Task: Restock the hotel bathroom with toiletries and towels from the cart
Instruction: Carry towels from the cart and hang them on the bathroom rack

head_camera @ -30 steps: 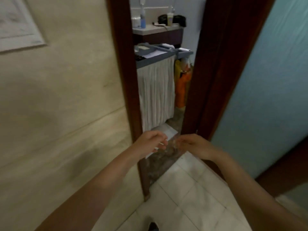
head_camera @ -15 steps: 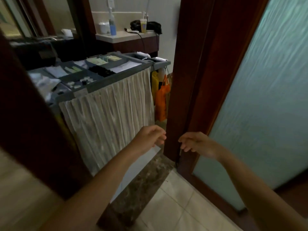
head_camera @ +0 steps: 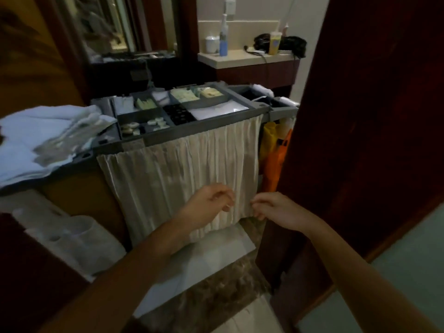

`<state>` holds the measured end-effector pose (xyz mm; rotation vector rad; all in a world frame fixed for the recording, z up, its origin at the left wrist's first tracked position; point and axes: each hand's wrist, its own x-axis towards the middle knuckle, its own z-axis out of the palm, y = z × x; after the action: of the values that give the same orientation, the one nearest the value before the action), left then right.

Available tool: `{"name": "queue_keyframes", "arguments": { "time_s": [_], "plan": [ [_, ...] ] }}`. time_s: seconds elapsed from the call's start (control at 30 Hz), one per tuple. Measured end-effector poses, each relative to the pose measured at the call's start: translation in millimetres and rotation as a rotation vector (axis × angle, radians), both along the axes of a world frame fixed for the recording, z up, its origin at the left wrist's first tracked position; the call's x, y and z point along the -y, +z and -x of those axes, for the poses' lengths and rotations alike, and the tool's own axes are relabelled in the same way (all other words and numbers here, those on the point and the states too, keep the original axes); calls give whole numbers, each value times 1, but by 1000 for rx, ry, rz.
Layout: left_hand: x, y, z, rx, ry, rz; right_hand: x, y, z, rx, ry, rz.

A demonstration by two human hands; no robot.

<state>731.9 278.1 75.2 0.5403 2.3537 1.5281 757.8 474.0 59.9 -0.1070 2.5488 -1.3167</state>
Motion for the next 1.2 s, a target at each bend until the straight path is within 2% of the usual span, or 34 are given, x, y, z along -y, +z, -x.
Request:
{"name": "queue_keyframes", "arguments": {
  "time_s": [0.27,0.5,0.7,0.97,1.2],
  "plan": [
    [32,-1,81,18,237,39,19,-7,133,36,179,-24],
    [91,7,189,-94,340,149,85,0,252,15,329,-41],
    [161,24,283,-70,398,235,151,26,356,-59,360,-48],
    [238,43,354,-85,562,224,236,43,453,-13,494,-41],
    [307,35,403,-39,789,178,324,52,540,-113,773,6]
  ]
}}
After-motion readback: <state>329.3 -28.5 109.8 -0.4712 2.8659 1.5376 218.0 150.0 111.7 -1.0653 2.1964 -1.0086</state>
